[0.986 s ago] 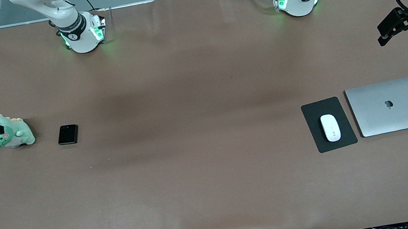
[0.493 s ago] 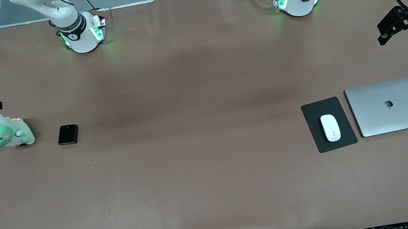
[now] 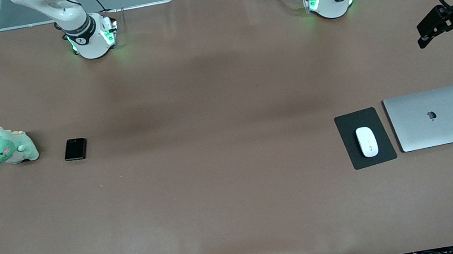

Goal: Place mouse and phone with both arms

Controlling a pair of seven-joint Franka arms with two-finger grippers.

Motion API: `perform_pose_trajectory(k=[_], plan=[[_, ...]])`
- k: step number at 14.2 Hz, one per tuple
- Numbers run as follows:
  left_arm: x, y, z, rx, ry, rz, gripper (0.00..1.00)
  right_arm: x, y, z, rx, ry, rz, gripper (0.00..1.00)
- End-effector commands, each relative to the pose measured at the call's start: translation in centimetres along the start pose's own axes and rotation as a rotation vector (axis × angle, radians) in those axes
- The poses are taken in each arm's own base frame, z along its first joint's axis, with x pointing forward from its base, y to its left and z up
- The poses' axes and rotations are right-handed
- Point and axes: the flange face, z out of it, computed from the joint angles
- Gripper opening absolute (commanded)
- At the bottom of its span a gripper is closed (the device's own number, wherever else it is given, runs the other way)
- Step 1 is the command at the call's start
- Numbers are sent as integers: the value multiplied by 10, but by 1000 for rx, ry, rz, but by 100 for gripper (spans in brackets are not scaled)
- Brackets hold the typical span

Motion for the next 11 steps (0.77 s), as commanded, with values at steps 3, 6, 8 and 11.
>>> perform_pose_trajectory(k=[3,6,8,11], plan=[[-6,2,-1,-10,-40,20,100,-9,4,-1,-12,-1,-11,100],[-6,1,-1,-8,-41,20,100,-10,3,-2,-12,-2,-14,100],[-6,1,-1,-5,-41,20,100,-11,4,-1,-9,-10,-13,100],[-6,1,-1,1,-41,21,100,-13,7,-1,-6,-20,-6,100]])
